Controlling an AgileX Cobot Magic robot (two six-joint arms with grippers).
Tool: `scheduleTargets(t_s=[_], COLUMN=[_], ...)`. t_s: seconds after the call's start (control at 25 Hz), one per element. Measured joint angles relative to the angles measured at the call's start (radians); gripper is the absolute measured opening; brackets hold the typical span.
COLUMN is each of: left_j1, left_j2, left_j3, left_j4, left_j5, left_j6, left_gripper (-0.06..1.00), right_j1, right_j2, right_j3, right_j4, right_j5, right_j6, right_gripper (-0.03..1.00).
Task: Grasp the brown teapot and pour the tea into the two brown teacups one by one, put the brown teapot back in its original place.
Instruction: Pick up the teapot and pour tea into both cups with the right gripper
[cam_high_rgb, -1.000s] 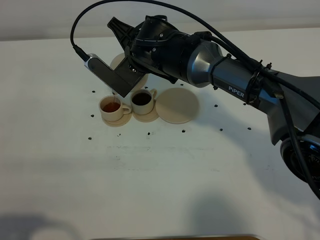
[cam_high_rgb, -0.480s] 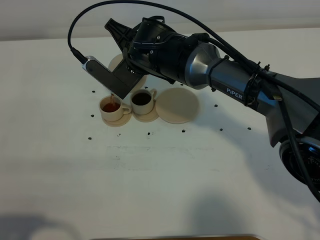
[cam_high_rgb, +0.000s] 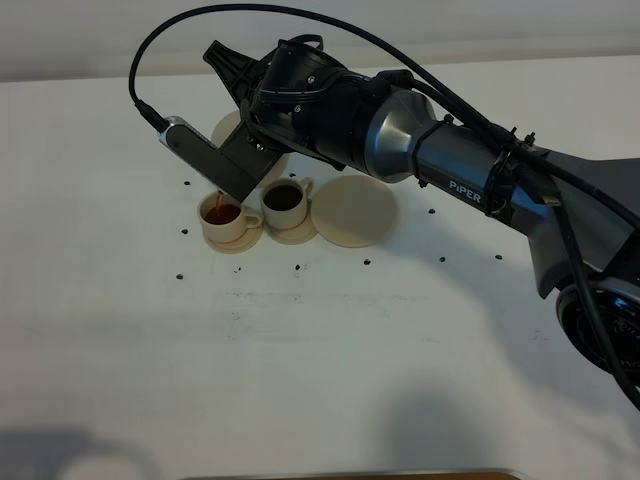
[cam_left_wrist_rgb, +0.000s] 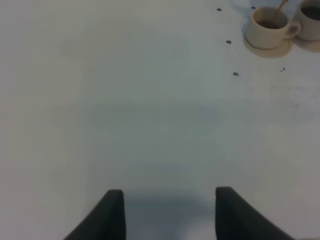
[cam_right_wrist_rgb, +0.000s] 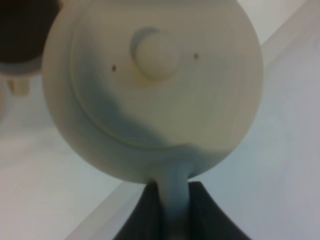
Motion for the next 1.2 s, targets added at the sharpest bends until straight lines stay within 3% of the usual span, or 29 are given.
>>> scheduleTargets(t_s=[1.2], left_j1=[0.000], left_j2=[0.000], left_j3=[0.000], left_j4=[0.000], left_j5=[0.000], left_j6=[0.000], left_gripper=[0.48], right_j1=[0.014], right_j2=[0.000], right_j3=[0.000], right_j4=[-0.054], right_j5=[-0.008], right_j6=[0.023], right_gripper=[0.08])
